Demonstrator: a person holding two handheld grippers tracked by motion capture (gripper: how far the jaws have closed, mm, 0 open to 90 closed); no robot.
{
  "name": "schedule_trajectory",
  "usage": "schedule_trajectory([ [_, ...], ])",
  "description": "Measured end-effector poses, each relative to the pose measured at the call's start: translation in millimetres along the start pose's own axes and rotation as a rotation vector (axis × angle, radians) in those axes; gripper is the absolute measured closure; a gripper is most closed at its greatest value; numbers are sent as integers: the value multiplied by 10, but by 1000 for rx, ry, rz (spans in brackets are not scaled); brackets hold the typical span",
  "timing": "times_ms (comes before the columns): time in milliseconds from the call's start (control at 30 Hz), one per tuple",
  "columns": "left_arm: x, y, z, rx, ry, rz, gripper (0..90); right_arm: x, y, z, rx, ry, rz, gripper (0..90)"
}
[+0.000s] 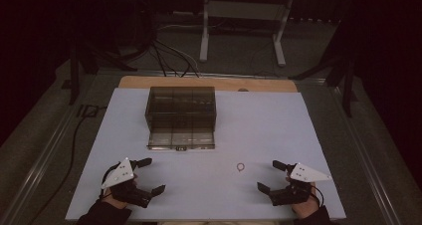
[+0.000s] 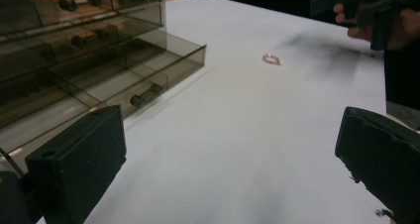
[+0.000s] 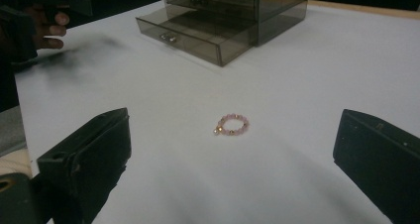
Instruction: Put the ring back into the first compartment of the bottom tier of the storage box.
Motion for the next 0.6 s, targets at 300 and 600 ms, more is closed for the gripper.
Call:
schedule_trajectory([
  [300, 22, -16, -8, 10, 6, -7, 5, -8, 34, -48, 9, 0, 13, 16],
  [600, -1, -9, 15, 4, 17, -24, 5, -67, -10, -23, 11, 28, -16, 15],
])
Point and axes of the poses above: each handheld gripper's, and its own axes: x roughly forward along the jaws, y roughly out of its underside, z roughly to its left, the point moved 1 cm from there along x, roughly forward along the jaws, and after that the axes turned 8 degrees about y, right-handed, at the moved point
